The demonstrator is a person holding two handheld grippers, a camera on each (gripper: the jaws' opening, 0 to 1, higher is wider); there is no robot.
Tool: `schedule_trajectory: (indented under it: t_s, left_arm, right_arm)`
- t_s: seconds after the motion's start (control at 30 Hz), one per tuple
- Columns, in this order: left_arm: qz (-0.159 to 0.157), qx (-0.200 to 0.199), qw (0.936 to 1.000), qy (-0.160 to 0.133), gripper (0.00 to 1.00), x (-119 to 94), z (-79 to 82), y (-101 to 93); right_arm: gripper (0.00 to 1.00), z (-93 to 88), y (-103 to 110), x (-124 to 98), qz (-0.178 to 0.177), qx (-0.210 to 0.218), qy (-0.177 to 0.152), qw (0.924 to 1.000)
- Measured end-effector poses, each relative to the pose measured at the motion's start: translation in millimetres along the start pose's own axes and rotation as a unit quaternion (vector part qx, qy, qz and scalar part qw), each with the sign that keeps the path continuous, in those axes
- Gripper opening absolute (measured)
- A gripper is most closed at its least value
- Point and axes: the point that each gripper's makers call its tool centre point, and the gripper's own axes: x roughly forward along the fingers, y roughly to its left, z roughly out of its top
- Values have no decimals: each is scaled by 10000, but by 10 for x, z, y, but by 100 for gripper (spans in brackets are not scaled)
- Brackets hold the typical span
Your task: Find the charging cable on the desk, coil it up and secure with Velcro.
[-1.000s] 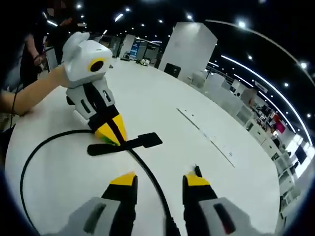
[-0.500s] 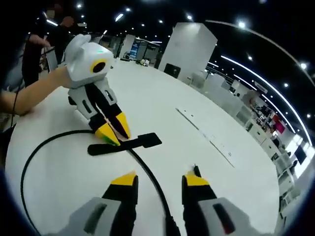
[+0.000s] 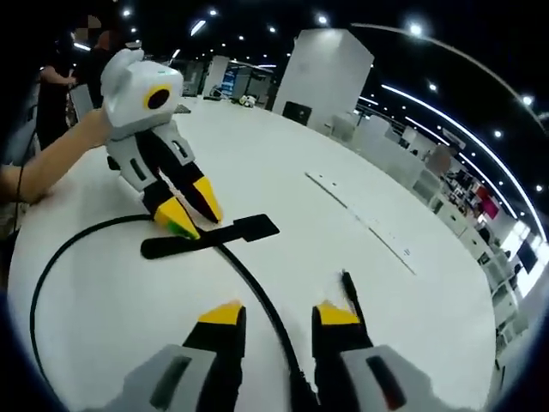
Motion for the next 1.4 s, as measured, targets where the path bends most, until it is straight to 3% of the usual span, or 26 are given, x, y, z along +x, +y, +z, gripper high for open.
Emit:
schedule_trajectory:
  t_s: [0.33,0.77,1.0,1.4]
  left_arm:
    - [0,-9,10000,-5,17,7,-8,2]
    - [16,-23,10000,-7,18,14,-16,0]
    - [24,-3,10000,-10,19,15,-12,10]
    - [327,-324,9989,71,32,-9,-35,153]
  right_arm:
    - [29,18,11,62,210,593,-271,9976]
    - [21,-1,56,102,320,756,-298,9962]
    - [12,-14,34,122,301,975,-321,9943]
    - [9,-27,101,77,51,561,-40,9984]
